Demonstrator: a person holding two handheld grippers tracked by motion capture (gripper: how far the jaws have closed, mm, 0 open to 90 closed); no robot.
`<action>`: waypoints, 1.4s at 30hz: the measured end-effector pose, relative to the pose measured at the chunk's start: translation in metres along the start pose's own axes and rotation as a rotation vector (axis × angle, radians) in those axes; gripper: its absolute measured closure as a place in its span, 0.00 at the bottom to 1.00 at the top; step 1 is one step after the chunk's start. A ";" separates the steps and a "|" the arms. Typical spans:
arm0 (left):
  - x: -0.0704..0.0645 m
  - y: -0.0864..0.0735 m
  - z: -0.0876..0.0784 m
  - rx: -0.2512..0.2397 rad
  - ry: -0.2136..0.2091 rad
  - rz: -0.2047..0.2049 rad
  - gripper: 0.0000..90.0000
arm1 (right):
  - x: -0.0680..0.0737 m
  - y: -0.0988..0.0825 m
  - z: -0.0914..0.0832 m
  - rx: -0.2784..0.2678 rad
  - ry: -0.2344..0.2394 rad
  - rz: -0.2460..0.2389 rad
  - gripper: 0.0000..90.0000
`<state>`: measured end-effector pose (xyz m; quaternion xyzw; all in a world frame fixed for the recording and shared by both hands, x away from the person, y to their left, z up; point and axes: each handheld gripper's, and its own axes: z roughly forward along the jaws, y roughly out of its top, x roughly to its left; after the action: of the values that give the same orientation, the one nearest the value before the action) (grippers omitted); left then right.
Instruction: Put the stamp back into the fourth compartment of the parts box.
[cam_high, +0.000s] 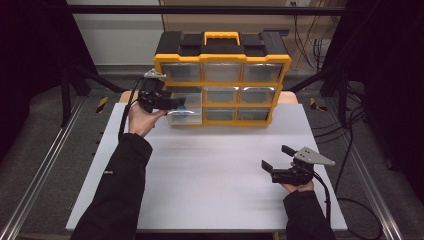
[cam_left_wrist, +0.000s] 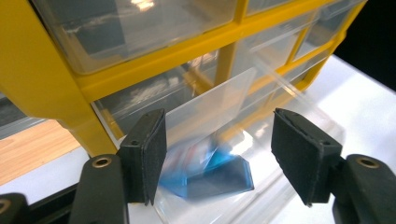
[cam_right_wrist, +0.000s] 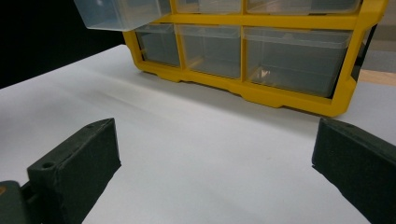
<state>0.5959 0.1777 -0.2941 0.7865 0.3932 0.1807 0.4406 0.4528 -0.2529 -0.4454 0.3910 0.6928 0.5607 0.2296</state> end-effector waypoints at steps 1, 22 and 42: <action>-0.001 -0.001 -0.003 -0.013 0.000 0.001 0.35 | 0.000 0.000 0.000 0.000 -0.001 0.000 0.01; -0.009 -0.065 -0.060 -0.293 -0.093 0.013 0.07 | -0.001 0.001 -0.002 -0.006 -0.010 0.002 0.01; -0.004 -0.167 -0.068 -0.291 -0.076 -0.008 0.00 | -0.001 0.001 -0.002 -0.005 -0.012 0.004 0.00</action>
<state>0.4736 0.2625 -0.3957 0.7191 0.3491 0.2040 0.5652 0.4519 -0.2546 -0.4444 0.3953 0.6891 0.5607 0.2336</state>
